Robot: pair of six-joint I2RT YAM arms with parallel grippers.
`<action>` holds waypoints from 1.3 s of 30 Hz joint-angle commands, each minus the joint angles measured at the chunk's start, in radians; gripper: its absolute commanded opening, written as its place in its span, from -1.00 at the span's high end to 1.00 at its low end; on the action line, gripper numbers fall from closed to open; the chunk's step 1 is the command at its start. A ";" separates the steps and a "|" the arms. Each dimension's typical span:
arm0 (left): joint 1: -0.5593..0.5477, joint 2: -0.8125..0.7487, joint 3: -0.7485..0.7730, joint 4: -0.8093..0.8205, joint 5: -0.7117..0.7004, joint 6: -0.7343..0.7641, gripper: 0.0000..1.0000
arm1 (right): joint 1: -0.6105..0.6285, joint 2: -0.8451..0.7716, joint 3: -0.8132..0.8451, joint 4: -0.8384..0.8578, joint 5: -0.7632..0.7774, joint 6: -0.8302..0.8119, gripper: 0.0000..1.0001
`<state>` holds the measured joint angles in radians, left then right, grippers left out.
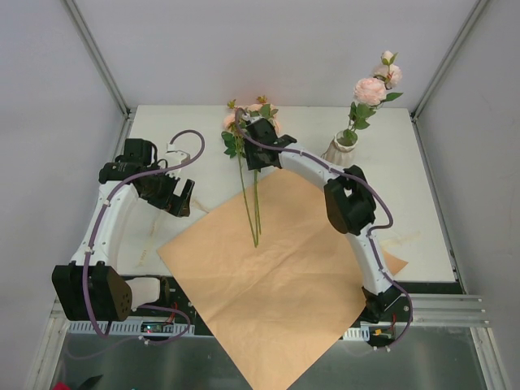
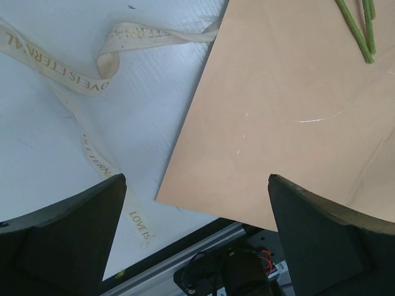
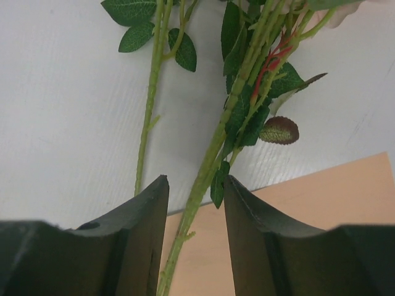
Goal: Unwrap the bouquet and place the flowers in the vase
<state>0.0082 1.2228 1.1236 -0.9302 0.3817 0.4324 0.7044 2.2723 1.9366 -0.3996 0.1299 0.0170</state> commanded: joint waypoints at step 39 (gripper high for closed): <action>0.007 -0.017 -0.068 0.047 -0.046 0.063 -0.98 | -0.045 -0.638 -0.691 0.391 0.092 0.063 0.99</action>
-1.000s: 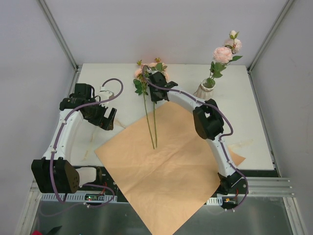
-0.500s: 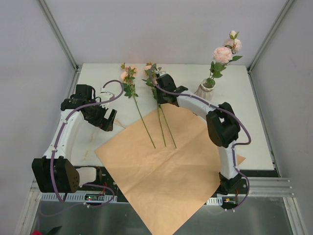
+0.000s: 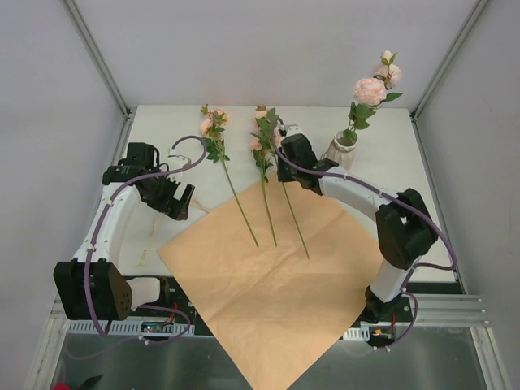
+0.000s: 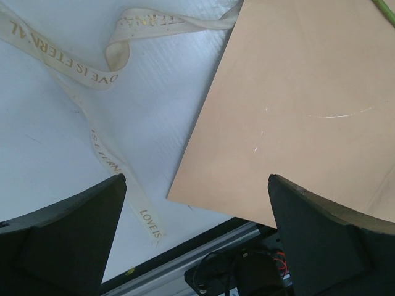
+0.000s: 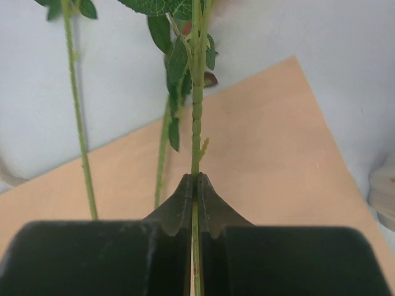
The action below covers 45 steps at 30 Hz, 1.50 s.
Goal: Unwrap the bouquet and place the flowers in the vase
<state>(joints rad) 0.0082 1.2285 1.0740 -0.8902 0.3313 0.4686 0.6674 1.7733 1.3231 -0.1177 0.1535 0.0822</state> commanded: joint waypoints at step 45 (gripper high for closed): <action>0.007 0.020 0.075 -0.018 -0.038 0.025 -0.98 | -0.244 -0.327 0.077 1.044 0.032 -0.570 0.99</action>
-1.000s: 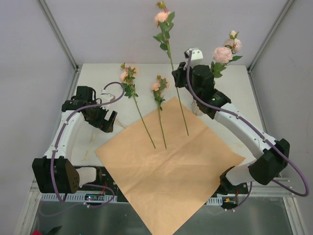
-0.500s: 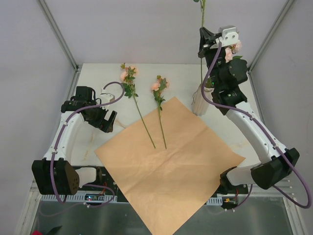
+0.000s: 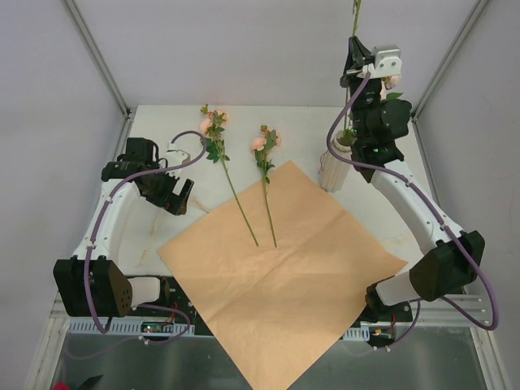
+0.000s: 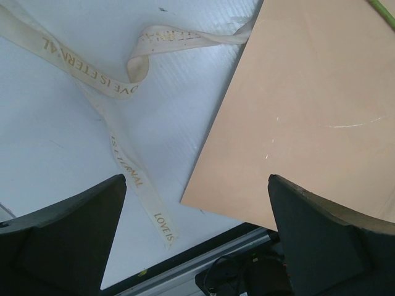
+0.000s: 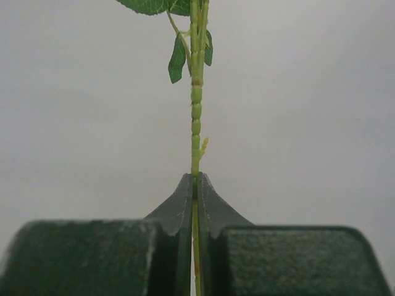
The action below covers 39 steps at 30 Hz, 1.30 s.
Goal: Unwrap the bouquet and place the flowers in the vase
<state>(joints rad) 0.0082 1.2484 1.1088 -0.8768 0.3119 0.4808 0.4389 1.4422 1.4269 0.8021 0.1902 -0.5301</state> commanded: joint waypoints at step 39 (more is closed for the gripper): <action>0.009 -0.096 -0.006 -0.022 -0.027 0.030 -0.98 | 0.368 -0.173 -0.235 -0.638 0.221 0.206 -0.71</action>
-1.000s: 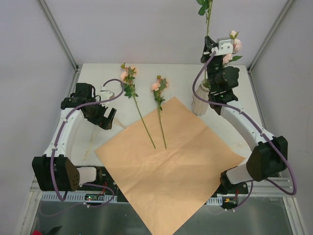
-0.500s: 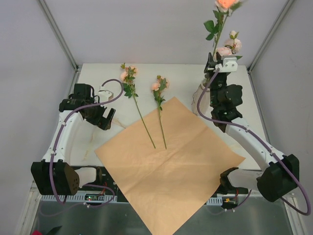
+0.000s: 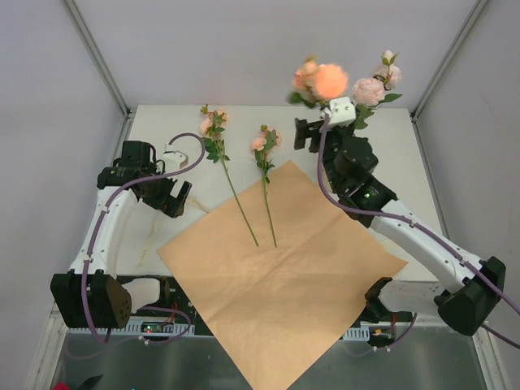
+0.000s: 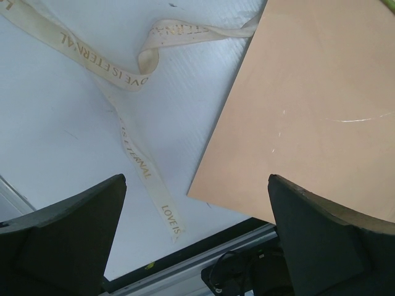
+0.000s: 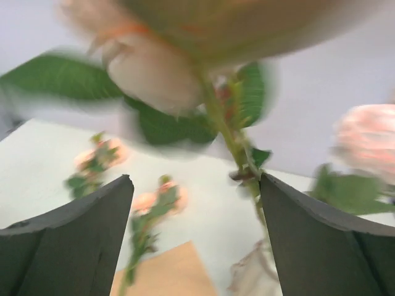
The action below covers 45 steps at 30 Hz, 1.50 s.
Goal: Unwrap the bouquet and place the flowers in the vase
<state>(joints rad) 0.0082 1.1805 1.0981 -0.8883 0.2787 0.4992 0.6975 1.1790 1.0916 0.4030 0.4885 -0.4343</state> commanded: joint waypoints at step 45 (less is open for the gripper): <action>0.041 -0.028 -0.015 -0.009 0.004 -0.004 -0.98 | 0.120 1.309 1.163 -0.885 -0.479 0.292 -0.47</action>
<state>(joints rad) 0.0410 1.1412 1.0798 -0.8883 0.2531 0.4866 0.8120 2.4485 2.1746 -0.4477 0.0216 -0.1741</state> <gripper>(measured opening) 0.992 0.758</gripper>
